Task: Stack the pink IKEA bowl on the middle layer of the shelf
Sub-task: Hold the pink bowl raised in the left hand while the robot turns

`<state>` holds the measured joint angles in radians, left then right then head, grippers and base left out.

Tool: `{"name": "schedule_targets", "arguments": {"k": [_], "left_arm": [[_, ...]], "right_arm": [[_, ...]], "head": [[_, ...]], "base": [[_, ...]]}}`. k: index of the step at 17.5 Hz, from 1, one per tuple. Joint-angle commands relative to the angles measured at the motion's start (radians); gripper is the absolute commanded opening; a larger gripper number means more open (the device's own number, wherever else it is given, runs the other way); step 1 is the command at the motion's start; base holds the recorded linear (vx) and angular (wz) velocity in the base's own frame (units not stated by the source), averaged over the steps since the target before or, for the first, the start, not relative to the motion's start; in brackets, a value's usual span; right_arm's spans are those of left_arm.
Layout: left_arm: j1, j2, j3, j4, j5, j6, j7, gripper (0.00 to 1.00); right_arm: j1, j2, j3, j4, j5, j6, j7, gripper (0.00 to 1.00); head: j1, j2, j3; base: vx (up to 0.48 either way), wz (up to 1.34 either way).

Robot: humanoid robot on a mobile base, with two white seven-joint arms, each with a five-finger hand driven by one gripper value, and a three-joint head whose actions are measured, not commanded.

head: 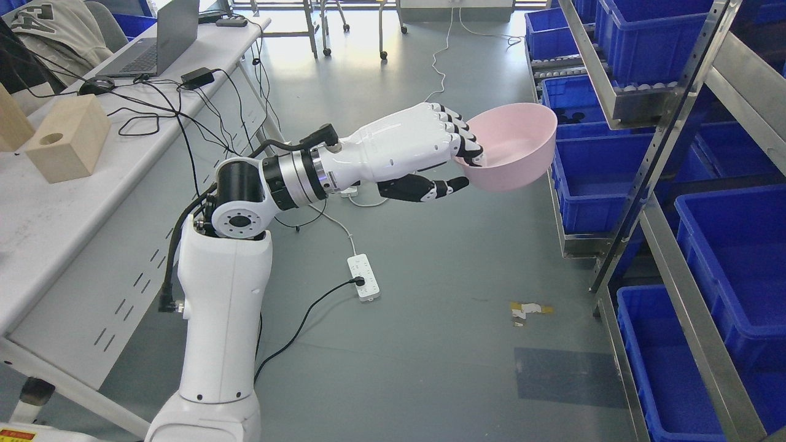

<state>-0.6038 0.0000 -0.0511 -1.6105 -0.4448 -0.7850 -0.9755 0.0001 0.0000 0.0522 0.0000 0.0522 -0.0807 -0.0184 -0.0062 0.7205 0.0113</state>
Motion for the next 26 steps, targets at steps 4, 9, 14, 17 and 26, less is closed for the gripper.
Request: {"name": "schedule_targets", "arguments": {"k": [4,9,14,17,26], "left_arm": [[-0.005,0.017,-0.062,0.0,0.002,0.0,0.001,0.02],[-0.005,0.017,-0.085,0.0,0.002,0.0,0.012,0.02],[-0.004,0.017,-0.085,0.0,0.002,0.0,0.014,0.02],[-0.004,0.017,-0.107,0.0,0.002,0.0,0.014,0.02],[-0.092,0.017,-0.148,-0.002,0.002,0.0,0.029,0.02]], "right_arm": [[0.003,-0.017,0.0,-0.017,0.0,-0.001,0.0,1.0],[0.004,-0.017,0.0,-0.017,0.0,-0.001,0.0,1.0],[0.003,-0.017,0.0,-0.017,0.0,-0.001,0.0,1.0],[0.003,-0.017,0.0,-0.017,0.0,-0.001,0.0,1.0],[0.003,-0.017,0.0,-0.017,0.0,-0.001,0.0,1.0]], "head": [[0.0,0.0,0.0],[0.0,0.0,0.0],[0.0,0.0,0.0],[0.0,0.0,0.0],[0.0,0.0,0.0]], "base": [[0.11,0.0],[0.048,0.0],[-0.013,-0.05],[-0.012,-0.25],[0.006,-0.91]]}}
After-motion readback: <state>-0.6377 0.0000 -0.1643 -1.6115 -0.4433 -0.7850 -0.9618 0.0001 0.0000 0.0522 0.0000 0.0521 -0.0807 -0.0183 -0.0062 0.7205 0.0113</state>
